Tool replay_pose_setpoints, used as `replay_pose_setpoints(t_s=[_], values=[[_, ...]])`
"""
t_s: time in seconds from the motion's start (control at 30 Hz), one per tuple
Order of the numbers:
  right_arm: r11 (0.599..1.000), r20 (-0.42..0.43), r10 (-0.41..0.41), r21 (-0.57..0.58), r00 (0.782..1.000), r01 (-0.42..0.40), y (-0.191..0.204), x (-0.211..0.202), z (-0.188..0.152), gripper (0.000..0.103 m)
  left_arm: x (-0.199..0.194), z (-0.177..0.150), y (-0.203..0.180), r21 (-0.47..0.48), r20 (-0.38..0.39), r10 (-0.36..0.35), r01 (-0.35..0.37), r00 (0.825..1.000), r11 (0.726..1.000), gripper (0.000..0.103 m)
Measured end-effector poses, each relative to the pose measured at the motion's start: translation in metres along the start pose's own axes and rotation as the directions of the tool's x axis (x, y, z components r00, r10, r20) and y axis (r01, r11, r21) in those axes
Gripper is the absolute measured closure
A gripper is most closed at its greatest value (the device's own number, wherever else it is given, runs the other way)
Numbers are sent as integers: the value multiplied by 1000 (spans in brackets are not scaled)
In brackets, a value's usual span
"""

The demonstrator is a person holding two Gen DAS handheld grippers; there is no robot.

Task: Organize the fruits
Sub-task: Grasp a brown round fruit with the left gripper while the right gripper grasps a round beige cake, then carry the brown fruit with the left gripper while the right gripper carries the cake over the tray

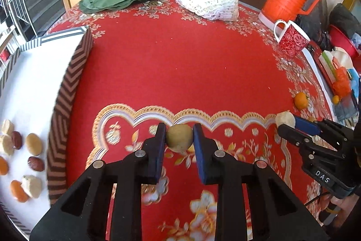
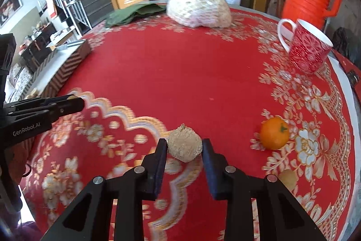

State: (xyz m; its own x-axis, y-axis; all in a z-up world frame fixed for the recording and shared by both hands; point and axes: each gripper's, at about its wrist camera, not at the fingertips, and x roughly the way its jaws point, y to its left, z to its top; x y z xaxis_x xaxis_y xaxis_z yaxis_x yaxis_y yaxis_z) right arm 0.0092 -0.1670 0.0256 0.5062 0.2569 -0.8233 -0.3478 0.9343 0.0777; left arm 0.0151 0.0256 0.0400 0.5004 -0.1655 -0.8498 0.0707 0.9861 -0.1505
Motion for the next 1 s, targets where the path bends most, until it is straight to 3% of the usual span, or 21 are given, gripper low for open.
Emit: replay_pose_setpoints(t_s=[0.53, 1.0], values=[[989, 14, 56, -139, 998, -54, 92, -9, 10, 73, -44, -21, 33, 3, 78, 74, -74, 994, 997, 80], [956, -2, 92, -279, 996, -89, 165, -8, 28, 73, -72, -27, 82, -57, 126, 126, -119, 984, 991, 80]])
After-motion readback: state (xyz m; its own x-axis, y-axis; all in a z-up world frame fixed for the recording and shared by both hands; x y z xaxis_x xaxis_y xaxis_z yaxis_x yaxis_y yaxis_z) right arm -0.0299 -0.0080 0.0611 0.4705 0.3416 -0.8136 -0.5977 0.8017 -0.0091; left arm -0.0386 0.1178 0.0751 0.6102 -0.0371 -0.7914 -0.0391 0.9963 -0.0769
